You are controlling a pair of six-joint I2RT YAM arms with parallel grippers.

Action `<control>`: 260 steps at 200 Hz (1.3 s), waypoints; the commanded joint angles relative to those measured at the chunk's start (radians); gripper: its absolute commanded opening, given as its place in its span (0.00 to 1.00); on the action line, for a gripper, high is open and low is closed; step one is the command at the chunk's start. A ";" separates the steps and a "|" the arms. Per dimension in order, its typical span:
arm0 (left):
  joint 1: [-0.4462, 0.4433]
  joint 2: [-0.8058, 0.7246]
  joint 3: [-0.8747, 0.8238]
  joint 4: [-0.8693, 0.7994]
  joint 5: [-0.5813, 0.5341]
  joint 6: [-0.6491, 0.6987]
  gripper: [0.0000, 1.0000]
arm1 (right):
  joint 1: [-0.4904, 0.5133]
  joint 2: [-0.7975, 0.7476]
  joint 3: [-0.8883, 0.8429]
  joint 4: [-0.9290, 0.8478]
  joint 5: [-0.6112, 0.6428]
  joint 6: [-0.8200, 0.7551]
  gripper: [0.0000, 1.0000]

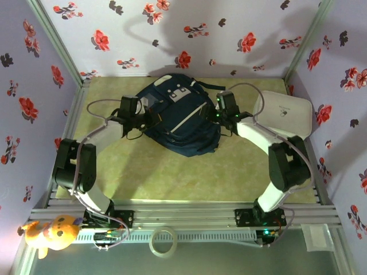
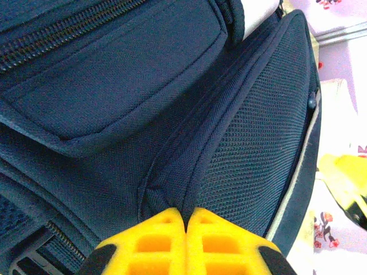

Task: Pack the student bag

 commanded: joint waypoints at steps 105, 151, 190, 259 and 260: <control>-0.231 0.072 -0.012 0.362 -0.026 -0.276 0.00 | 0.207 -0.354 -0.302 -0.015 0.085 0.294 0.75; -0.273 0.116 0.006 0.423 -0.022 -0.291 0.00 | 0.310 -0.347 -0.415 0.245 0.139 0.424 0.63; -0.282 0.109 -0.003 0.448 -0.022 -0.290 0.00 | 0.319 -0.278 -0.400 0.323 0.166 0.448 0.54; -0.283 0.098 -0.008 0.453 0.008 -0.291 0.00 | 0.319 -0.144 -0.405 0.473 0.239 0.557 0.40; -0.284 0.098 -0.008 0.453 0.007 -0.290 0.00 | 0.319 -0.144 -0.404 0.474 0.239 0.556 0.40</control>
